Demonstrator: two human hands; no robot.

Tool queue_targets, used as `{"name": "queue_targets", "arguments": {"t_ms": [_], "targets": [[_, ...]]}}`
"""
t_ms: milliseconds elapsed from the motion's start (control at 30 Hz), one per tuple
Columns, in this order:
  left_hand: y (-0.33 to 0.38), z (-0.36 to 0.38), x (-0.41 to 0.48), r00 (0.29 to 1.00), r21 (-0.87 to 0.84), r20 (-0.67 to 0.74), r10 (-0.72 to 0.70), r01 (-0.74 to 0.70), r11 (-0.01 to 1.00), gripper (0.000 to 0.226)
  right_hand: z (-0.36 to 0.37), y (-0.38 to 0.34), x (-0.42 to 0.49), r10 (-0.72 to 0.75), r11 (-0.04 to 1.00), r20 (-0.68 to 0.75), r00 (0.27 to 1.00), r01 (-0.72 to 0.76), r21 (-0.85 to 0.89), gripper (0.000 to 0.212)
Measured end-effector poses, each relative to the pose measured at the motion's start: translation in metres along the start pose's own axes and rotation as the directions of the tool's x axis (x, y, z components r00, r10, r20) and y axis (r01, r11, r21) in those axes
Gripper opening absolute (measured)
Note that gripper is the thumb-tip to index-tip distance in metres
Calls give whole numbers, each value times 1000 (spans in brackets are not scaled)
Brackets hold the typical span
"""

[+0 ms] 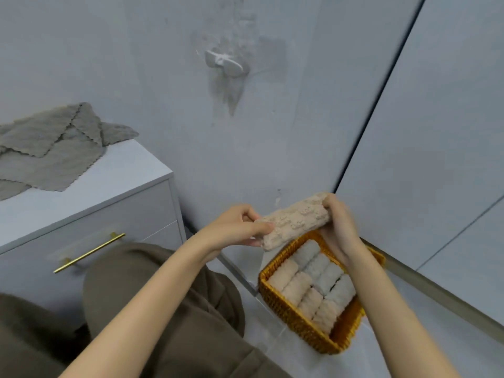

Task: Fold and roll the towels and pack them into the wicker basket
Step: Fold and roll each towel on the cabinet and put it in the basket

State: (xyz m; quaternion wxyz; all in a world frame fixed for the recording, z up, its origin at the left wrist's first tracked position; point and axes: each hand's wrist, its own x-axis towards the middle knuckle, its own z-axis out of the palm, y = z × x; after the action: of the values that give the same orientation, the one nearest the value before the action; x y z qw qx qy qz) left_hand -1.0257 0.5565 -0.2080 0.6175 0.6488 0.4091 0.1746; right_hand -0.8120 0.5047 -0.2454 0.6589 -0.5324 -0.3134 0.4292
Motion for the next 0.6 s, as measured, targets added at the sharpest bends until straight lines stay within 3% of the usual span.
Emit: {"name": "queue_targets", "arguments": {"t_ms": [133, 233, 367, 467, 600], "targets": [[-13, 38, 32, 998, 23, 20, -61, 60, 998, 25, -38, 25, 6, 187, 955, -93, 978, -158, 251, 10], [-30, 65, 55, 996, 73, -8, -93, 94, 993, 25, -59, 43, 7, 343, 890, -123, 931, -280, 359, 23], [-58, 97, 77, 995, 89, -34, -94, 97, 991, 25, -80, 71, 6, 464, 809, -178, 868, -333, 484, 33], [-83, 117, 90, 987, 34, -74, -144, 147, 989, 20, -87, 92, 3, 507, 779, -168, 846, -365, 510, 40], [-114, 134, 106, 976, 1, -60, -207, 208, 978, 21, -99, 120, 3, 598, 758, -143, 789, -498, 422, 21]]}}
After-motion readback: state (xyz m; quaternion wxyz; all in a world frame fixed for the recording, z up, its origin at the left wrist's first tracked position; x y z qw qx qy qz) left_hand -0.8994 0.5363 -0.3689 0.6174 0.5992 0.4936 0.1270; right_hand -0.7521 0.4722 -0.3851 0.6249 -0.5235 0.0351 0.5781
